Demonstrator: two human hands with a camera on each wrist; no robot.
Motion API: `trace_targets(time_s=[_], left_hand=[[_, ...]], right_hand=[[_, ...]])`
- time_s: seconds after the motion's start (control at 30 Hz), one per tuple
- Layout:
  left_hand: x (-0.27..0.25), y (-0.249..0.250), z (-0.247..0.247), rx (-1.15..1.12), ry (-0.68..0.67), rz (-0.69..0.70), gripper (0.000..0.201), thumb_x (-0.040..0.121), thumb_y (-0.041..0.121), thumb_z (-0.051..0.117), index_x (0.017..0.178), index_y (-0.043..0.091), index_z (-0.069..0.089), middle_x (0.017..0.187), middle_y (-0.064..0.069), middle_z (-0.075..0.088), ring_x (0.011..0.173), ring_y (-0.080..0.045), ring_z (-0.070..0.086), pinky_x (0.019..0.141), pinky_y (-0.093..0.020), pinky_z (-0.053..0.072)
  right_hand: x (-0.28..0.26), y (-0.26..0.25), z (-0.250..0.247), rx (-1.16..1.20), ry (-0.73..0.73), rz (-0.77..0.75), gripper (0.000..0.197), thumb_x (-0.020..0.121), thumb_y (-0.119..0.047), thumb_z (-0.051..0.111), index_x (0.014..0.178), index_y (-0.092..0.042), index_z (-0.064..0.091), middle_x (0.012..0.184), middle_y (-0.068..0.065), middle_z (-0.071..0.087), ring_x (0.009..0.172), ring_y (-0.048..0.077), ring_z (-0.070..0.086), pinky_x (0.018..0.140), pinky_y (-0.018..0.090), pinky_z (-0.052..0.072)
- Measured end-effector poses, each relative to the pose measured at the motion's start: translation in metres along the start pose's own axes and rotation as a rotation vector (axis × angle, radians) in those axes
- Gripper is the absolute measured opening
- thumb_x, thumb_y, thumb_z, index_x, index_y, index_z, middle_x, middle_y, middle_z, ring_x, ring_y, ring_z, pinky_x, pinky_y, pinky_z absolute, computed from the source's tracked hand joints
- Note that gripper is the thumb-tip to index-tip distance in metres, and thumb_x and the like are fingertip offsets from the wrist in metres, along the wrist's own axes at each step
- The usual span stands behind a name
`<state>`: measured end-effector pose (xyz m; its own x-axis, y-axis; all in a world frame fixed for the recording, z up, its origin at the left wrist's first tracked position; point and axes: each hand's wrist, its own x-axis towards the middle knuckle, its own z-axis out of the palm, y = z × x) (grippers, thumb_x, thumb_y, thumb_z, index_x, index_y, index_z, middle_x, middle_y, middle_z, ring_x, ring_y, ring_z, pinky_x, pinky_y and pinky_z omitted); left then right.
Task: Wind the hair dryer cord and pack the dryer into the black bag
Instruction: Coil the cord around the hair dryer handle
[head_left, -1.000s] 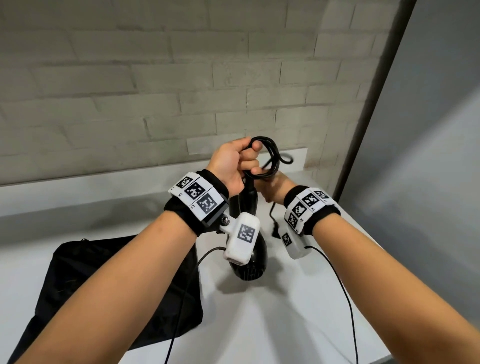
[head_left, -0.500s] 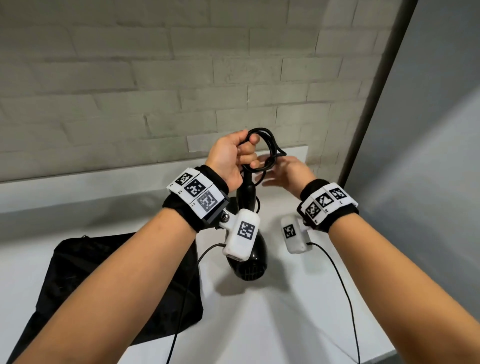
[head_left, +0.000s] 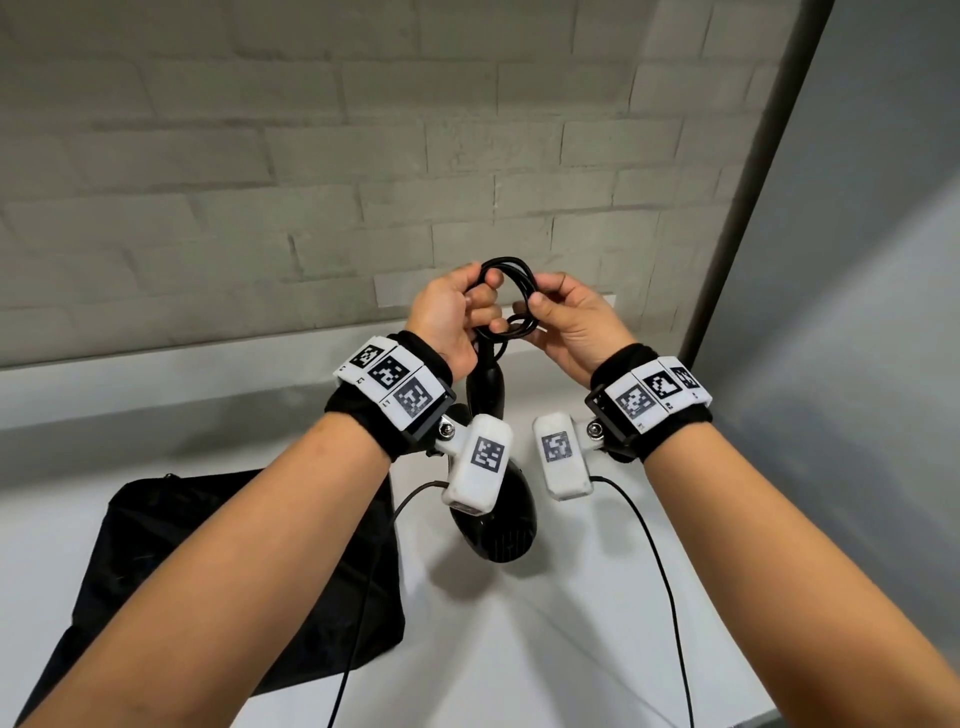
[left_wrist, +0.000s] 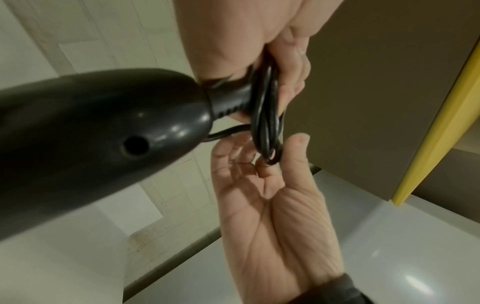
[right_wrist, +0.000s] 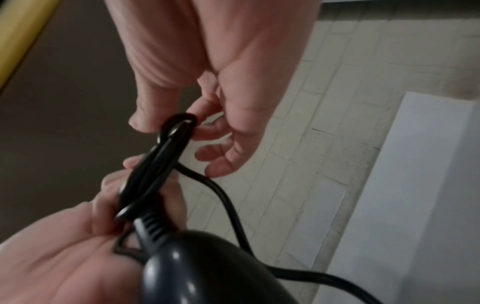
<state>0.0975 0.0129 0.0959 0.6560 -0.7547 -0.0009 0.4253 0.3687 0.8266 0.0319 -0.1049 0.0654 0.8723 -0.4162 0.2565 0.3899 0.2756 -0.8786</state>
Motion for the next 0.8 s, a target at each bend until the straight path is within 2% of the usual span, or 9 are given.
trace_targets(time_s=[0.07, 0.13, 0.23, 0.33, 0.43, 0.5, 0.6, 0.7, 0.8], left_hand=[[0.000, 0.001, -0.001, -0.010, 0.016, 0.018, 0.040, 0.100, 0.023, 0.026, 0.066, 0.013, 0.045, 0.031, 0.009, 0.025, 0.024, -0.004, 0.021, 0.034, -0.015, 0.029], [0.000, 0.004, -0.001, -0.023, 0.033, 0.034, 0.040, 0.100, 0.023, 0.026, 0.066, 0.012, 0.045, 0.031, 0.009, 0.024, 0.025, -0.005, 0.021, 0.034, -0.015, 0.029], [0.001, 0.004, -0.003, -0.026, 0.065, 0.035, 0.040, 0.100, 0.023, 0.028, 0.066, 0.012, 0.046, 0.032, 0.010, 0.026, 0.025, -0.005, 0.021, 0.034, -0.015, 0.030], [0.003, 0.001, -0.006, -0.005, 0.095, 0.029, 0.041, 0.100, 0.023, 0.027, 0.066, 0.013, 0.047, 0.031, 0.010, 0.026, 0.025, -0.004, 0.022, 0.035, -0.014, 0.031], [0.003, -0.001, -0.008, 0.016, 0.111, 0.026, 0.041, 0.100, 0.024, 0.027, 0.065, 0.014, 0.046, 0.030, 0.010, 0.026, 0.026, -0.005, 0.022, 0.036, -0.014, 0.031], [0.002, -0.001, -0.008, 0.011, 0.109, 0.019, 0.041, 0.100, 0.024, 0.027, 0.065, 0.014, 0.046, 0.031, 0.009, 0.026, 0.026, -0.005, 0.021, 0.036, -0.015, 0.031], [0.001, 0.001, -0.008, 0.029, 0.133, 0.009, 0.041, 0.099, 0.026, 0.030, 0.063, 0.014, 0.045, 0.031, 0.010, 0.025, 0.026, -0.005, 0.020, 0.035, -0.016, 0.029], [-0.002, 0.001, -0.008, 0.139, 0.185, 0.002, 0.048, 0.093, 0.049, 0.038, 0.058, 0.017, 0.041, 0.031, 0.010, 0.028, 0.026, -0.006, 0.022, 0.035, -0.018, 0.027], [-0.006, -0.002, -0.007, 0.240, 0.219, 0.021, 0.054, 0.084, 0.063, 0.045, 0.053, 0.020, 0.034, 0.031, 0.010, 0.026, 0.032, -0.007, 0.022, 0.038, -0.018, 0.027]], right_hand=[[-0.001, 0.000, -0.003, 0.012, -0.063, 0.002, 0.037, 0.053, -0.026, 0.076, 0.087, -0.019, 0.063, 0.068, -0.010, 0.068, 0.064, 0.003, 0.063, 0.060, 0.022, 0.055], [-0.002, 0.002, -0.007, -0.024, -0.122, 0.009, 0.045, 0.049, -0.034, 0.079, 0.092, -0.025, 0.068, 0.077, -0.012, 0.070, 0.071, 0.004, 0.065, 0.059, 0.020, 0.051], [-0.002, 0.000, -0.007, -0.095, -0.033, -0.019, 0.040, 0.064, -0.015, 0.071, 0.102, -0.021, 0.062, 0.071, -0.012, 0.071, 0.067, 0.001, 0.063, 0.056, 0.015, 0.044], [0.000, -0.006, 0.003, -0.268, 0.057, -0.149, 0.032, 0.077, 0.010, 0.058, 0.096, -0.016, 0.061, 0.059, -0.013, 0.068, 0.056, -0.004, 0.058, 0.051, 0.011, 0.041], [0.000, -0.005, 0.016, -0.410, 0.062, -0.201, 0.036, 0.072, 0.017, 0.061, 0.082, -0.018, 0.054, 0.061, -0.010, 0.062, 0.055, -0.006, 0.055, 0.056, 0.008, 0.045], [-0.001, 0.002, 0.021, -0.504, 0.076, -0.235, 0.041, 0.070, 0.016, 0.063, 0.078, -0.021, 0.048, 0.069, -0.002, 0.052, 0.059, -0.001, 0.049, 0.059, 0.010, 0.044], [0.000, 0.012, 0.021, -0.576, 0.132, -0.275, 0.042, 0.068, 0.010, 0.068, 0.075, -0.027, 0.048, 0.071, -0.003, 0.048, 0.066, 0.006, 0.043, 0.061, 0.008, 0.041], [-0.002, 0.016, 0.027, -0.624, 0.145, -0.295, 0.042, 0.066, 0.011, 0.067, 0.073, -0.027, 0.051, 0.071, -0.005, 0.043, 0.068, 0.006, 0.042, 0.061, 0.011, 0.041], [-0.006, 0.013, 0.031, -0.651, 0.119, -0.318, 0.034, 0.065, 0.013, 0.066, 0.082, -0.016, 0.060, 0.076, -0.007, 0.041, 0.071, 0.004, 0.044, 0.065, 0.010, 0.042]])
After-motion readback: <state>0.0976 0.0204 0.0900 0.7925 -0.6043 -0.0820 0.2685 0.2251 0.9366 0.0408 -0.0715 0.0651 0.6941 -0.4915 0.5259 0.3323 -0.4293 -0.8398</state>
